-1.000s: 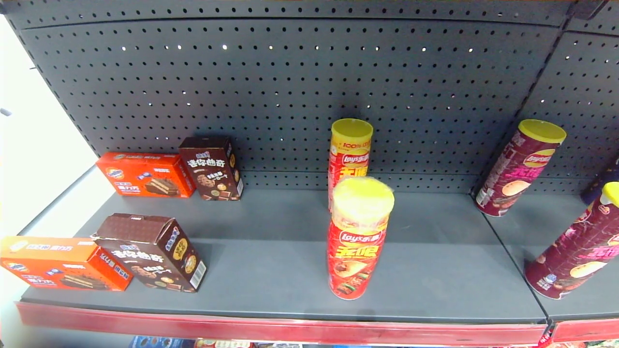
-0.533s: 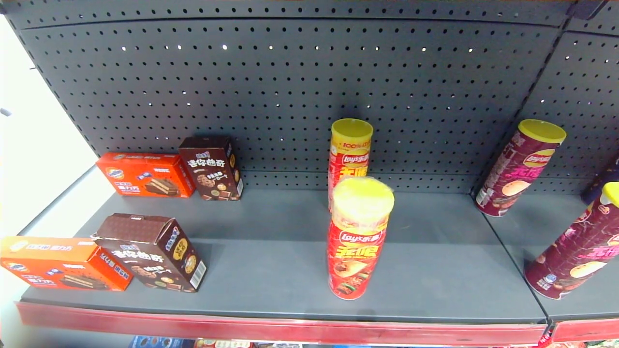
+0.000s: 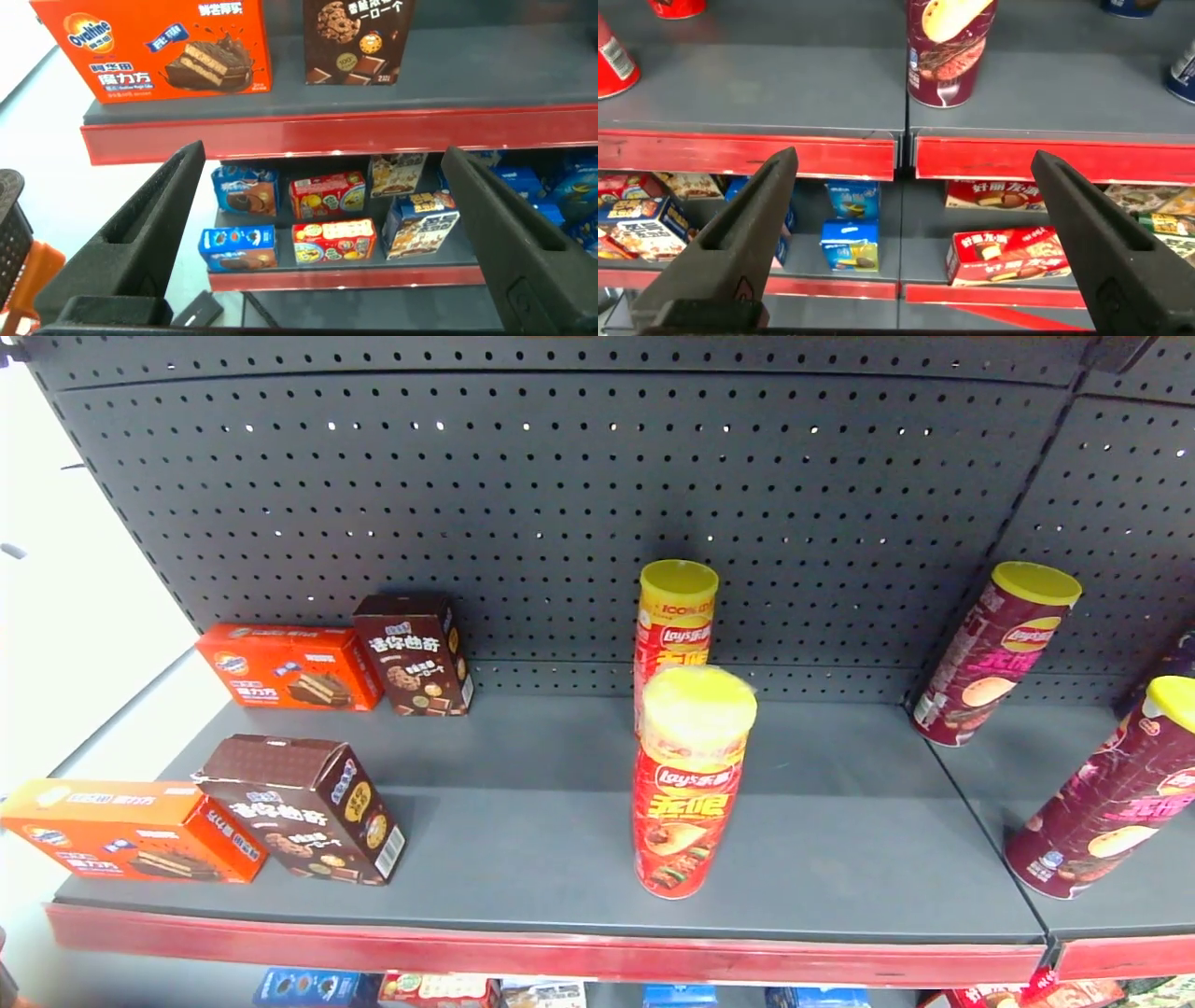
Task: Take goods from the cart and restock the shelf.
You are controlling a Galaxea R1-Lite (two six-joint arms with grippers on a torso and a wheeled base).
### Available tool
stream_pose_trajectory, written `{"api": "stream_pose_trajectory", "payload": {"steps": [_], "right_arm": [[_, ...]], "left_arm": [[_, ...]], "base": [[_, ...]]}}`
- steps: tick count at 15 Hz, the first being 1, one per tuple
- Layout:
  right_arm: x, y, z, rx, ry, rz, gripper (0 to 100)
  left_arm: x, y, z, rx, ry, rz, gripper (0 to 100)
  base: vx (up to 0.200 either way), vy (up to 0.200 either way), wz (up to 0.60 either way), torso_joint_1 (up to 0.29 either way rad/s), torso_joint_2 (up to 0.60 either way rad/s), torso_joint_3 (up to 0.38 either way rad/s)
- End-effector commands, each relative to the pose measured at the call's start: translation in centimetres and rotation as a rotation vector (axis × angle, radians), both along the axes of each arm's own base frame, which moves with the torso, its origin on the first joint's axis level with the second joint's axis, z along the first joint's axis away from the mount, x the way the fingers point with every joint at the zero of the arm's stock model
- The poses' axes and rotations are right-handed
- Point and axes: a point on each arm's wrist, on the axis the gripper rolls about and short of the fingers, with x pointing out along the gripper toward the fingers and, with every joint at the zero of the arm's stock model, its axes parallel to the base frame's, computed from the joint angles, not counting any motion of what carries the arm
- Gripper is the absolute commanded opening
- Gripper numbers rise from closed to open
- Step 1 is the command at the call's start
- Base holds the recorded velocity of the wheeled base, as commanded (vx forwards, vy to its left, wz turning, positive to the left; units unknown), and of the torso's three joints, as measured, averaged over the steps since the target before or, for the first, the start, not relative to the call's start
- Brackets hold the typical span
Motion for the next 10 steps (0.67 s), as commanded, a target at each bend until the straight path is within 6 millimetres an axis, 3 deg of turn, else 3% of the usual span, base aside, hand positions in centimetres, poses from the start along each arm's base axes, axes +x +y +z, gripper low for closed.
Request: {"api": "stream_pose_trajectory", "payload": {"steps": [1, 10], "right_arm": [[0.01, 0.00, 0.01, 0.000, 0.001, 0.001, 100], [0.01, 0.00, -0.01, -0.002, 0.003, 0.001, 100]], "left_arm": [[0.01, 0.01, 0.01, -0.016, 0.002, 0.007, 100], [0.01, 0.00, 0.01, -0.010, 0.001, 0.002, 100]], "base": [[0.000, 0.000, 0.00, 0.000, 0.00, 0.000], [0.000, 0.000, 0.00, 0.000, 0.00, 0.000]]}}
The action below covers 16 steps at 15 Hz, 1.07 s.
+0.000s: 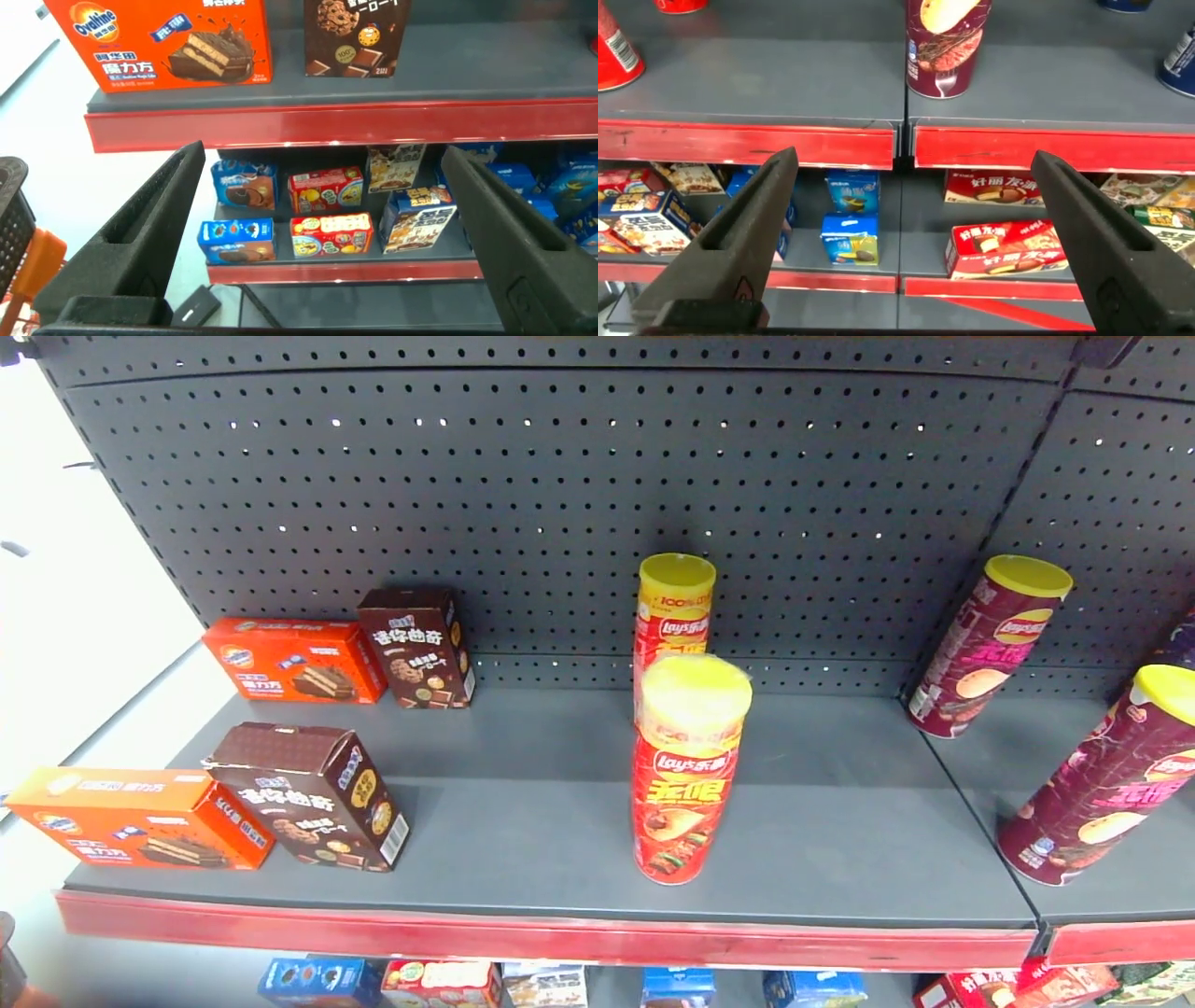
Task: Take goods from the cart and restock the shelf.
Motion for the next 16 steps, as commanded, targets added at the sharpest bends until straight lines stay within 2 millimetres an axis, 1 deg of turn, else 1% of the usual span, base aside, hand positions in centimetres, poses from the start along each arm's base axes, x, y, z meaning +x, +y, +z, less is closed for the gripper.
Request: {"api": "stream_pose_trajectory", "payload": {"steps": [1, 3, 5, 16], "right_arm": [[0.01, 0.00, 0.00, -0.001, 0.002, 0.001, 100], [0.01, 0.00, 0.00, -0.004, 0.002, 0.004, 100], [0.01, 0.00, 0.00, -0.004, 0.002, 0.004, 100], [0.01, 0.00, 0.00, -0.002, 0.002, 0.004, 100]], "left_arm": [[0.01, 0.00, 0.02, 0.001, 0.000, 0.000, 100], [0.01, 0.00, 0.02, -0.001, 0.000, 0.000, 100], [0.01, 0.00, 0.00, -0.001, 0.002, 0.000, 100], [0.01, 0.00, 0.02, -0.001, 0.000, 0.000, 100]], "base": [[0.000, 0.000, 0.00, 0.000, 0.00, 0.000], [0.000, 0.000, 0.00, 0.000, 0.00, 0.000], [0.000, 0.000, -0.60, -0.002, 0.00, 0.002], [0.000, 0.000, 0.00, 0.000, 0.00, 0.000]]}}
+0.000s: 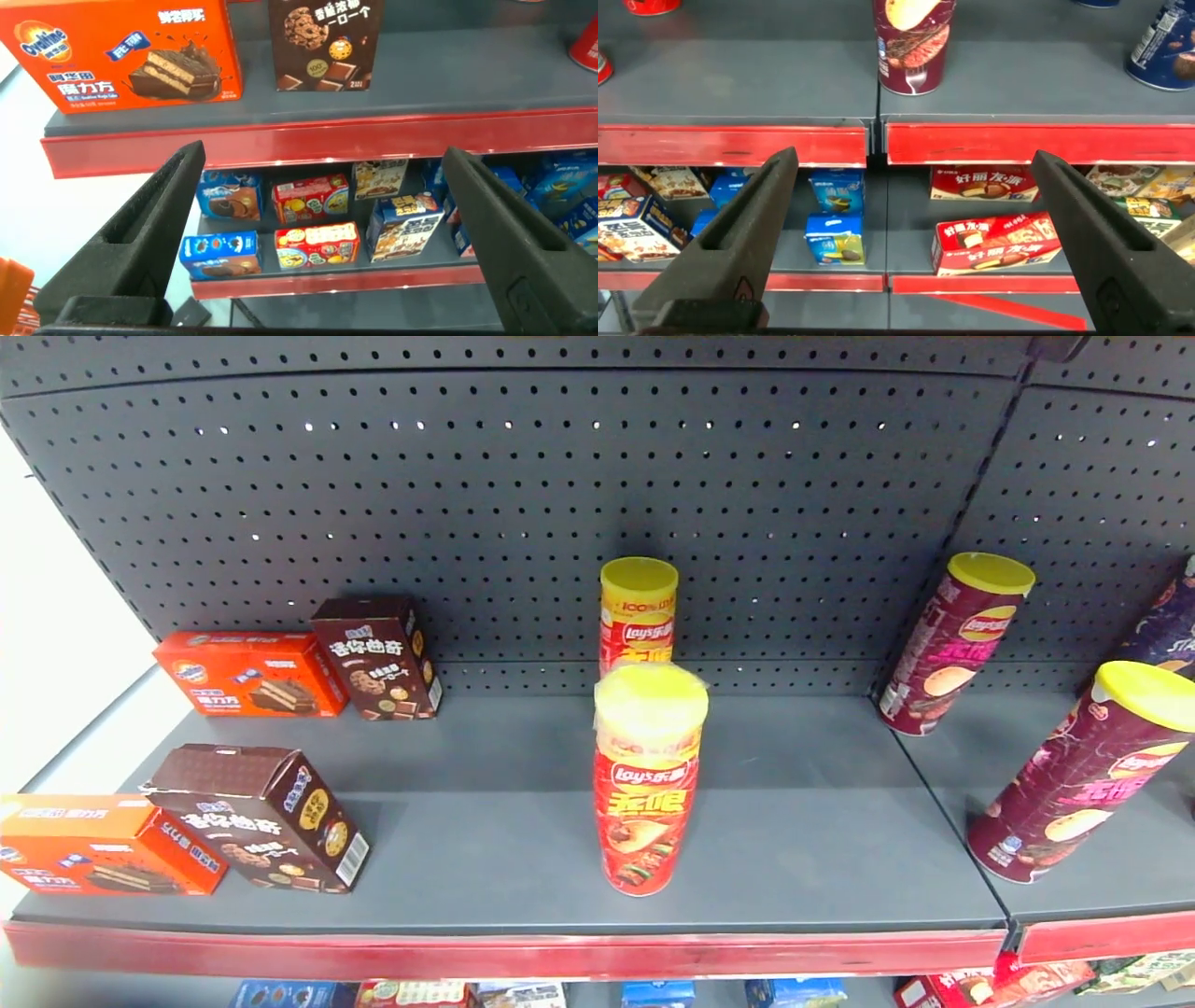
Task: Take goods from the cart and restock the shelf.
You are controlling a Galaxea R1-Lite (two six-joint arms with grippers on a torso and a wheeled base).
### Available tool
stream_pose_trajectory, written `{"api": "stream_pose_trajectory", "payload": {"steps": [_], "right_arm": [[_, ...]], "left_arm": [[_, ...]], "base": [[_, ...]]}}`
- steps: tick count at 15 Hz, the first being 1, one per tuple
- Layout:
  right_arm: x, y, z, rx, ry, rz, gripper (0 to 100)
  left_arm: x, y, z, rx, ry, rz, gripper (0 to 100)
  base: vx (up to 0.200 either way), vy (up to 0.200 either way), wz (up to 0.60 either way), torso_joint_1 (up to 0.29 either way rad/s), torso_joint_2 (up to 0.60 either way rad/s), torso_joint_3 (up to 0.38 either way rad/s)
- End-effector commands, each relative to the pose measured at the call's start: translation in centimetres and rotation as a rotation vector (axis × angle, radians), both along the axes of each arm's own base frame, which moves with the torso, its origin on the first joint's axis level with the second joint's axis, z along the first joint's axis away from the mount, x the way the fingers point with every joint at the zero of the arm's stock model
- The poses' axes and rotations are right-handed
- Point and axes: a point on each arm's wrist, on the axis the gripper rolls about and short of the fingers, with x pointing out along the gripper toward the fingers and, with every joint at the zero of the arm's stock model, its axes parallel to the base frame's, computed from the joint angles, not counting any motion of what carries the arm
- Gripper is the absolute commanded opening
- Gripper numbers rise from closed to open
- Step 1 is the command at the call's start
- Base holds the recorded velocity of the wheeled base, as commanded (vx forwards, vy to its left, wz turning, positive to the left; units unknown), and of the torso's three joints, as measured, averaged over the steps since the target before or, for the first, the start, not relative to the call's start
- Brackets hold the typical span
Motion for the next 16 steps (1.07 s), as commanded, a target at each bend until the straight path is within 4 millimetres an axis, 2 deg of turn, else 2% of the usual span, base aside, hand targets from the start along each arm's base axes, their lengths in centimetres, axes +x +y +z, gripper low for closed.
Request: {"api": "stream_pose_trajectory", "payload": {"steps": [1, 16], "right_arm": [[0.01, 0.00, 0.01, 0.000, 0.002, 0.000, 100], [0.01, 0.00, 0.02, 0.004, 0.000, -0.002, 100]], "left_arm": [[0.01, 0.00, -0.01, -0.003, 0.002, 0.003, 100], [0.01, 0.01, -0.01, -0.006, 0.002, 0.003, 100]], "base": [[0.000, 0.000, 0.00, 0.000, 0.00, 0.000], [0.000, 0.000, 0.00, 0.000, 0.00, 0.000]]}}
